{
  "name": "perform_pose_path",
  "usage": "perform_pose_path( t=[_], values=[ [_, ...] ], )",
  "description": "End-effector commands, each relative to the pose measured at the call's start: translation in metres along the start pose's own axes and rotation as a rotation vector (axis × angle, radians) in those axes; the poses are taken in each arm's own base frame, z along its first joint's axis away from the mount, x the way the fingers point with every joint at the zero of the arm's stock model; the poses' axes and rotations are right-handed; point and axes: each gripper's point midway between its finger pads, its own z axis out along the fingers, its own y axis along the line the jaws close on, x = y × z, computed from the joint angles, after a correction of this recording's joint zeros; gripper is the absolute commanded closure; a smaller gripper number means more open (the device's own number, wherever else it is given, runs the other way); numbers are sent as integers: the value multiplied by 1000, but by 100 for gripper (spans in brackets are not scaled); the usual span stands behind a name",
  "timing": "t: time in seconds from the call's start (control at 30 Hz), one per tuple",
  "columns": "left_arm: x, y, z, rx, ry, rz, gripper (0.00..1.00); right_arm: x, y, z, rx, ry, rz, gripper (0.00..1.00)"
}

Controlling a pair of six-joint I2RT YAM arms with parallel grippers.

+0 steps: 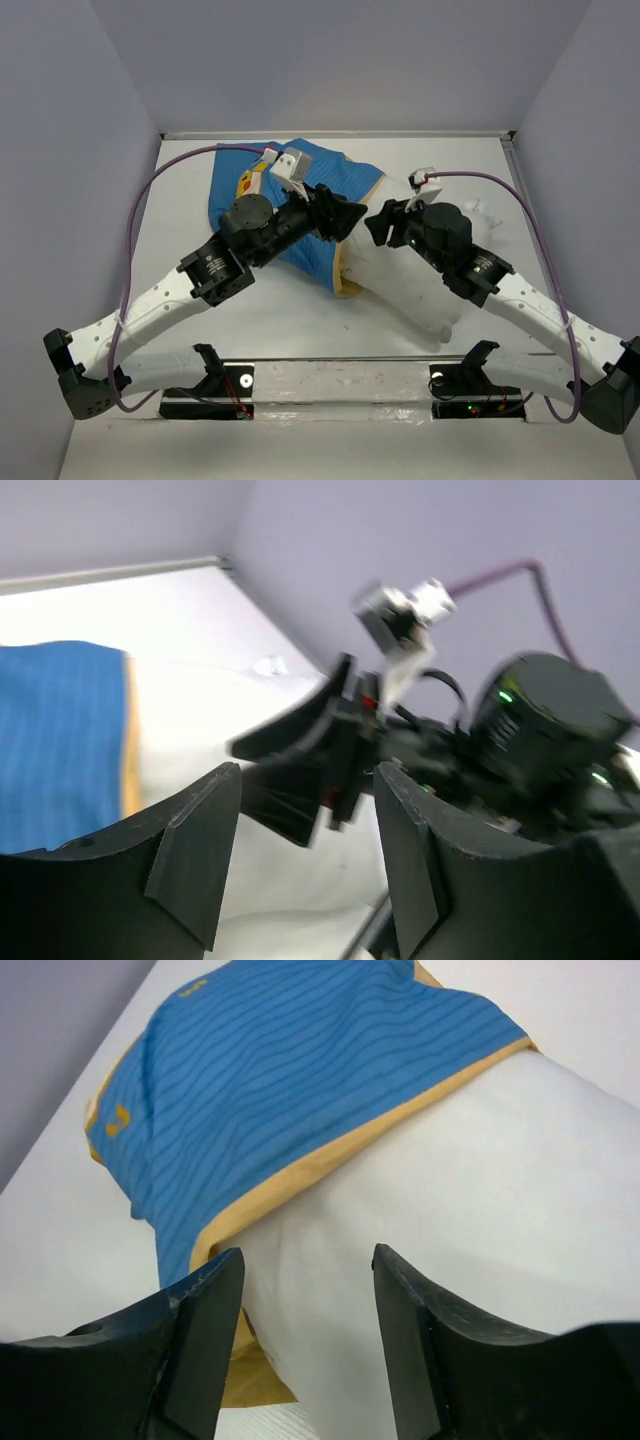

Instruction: Put the pillow into the pillowcase

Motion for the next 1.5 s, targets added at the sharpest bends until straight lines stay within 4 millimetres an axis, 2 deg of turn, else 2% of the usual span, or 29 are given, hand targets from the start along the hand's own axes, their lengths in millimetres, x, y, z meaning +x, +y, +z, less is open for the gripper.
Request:
perform_pose_path(
  t=[0.0,0.07,0.1,0.13,0.2,0.23,0.33,0.37,0.4,0.47,0.5,0.53,0.57,0.6,0.63,0.67,0.7,0.73,0.77,0.8,0.87,0.9,1.07,1.1,1.17,1.2,1.33,1.4,1.47],
  values=[
    [27,82,18,-356,113,161,34,18,-11,-2,38,110,-80,41],
    [27,92,29,-384,137,195,33,22,-12,0,45,130,-85,35],
    [41,103,40,-411,182,216,33,25,-14,2,53,135,-84,31],
    [43,108,46,-416,202,244,33,29,-15,4,59,147,-85,27],
    [42,105,61,-395,221,264,33,33,-14,6,54,160,-93,21],
    [58,117,69,-421,274,292,33,35,-15,7,53,169,-98,20],
    [72,133,85,-460,327,332,33,44,-18,10,62,189,-114,18],
    [68,137,90,-469,324,342,33,46,-17,12,51,195,-121,18],
    [78,147,94,-491,355,354,33,48,-15,13,37,201,-130,18],
    [78,158,98,-540,351,381,34,52,-9,18,-12,205,-165,18],
    [81,167,104,-551,360,392,35,62,-8,23,-26,235,-182,17],
    [83,171,107,-557,367,394,38,68,-6,27,-41,256,-193,17],
    [84,175,110,-558,373,395,46,75,-2,30,-77,283,-209,17],
    [85,176,114,-545,381,392,51,78,2,33,-97,300,-215,20],
    [89,184,117,-551,391,389,69,91,1,39,-102,339,-221,26],
    [91,184,120,-533,394,376,80,95,8,42,-141,351,-213,47],
    [87,187,123,-525,372,353,88,104,9,47,-152,374,-212,61],
    [84,185,125,-508,358,340,100,109,16,47,-201,384,-209,81],
    [84,181,128,-471,350,318,100,108,27,49,-243,365,-213,95],
    [84,180,128,-454,341,301,100,114,34,48,-276,373,-219,100],
    [62,160,133,-372,249,243,100,121,63,41,-404,381,-263,100],
    [59,155,133,-349,238,225,100,127,81,35,-462,386,-287,100],
    [29,112,134,-190,123,123,100,151,142,10,-696,406,-435,100],
    [17,102,134,-160,97,97,100,159,149,7,-728,421,-448,100],
    [7,89,133,-113,83,78,100,165,168,-6,-821,421,-467,100],
    [-2,81,133,-96,69,61,100,167,174,-12,-854,423,-473,100],
    [-8,67,132,-53,64,5,100,163,188,-26,-940,398,-491,100],
    [8,53,126,-2,81,-62,100,160,183,-24,-913,364,-503,100],
    [26,45,119,23,93,-95,100,145,178,-22,-865,287,-509,100]
  ],
)
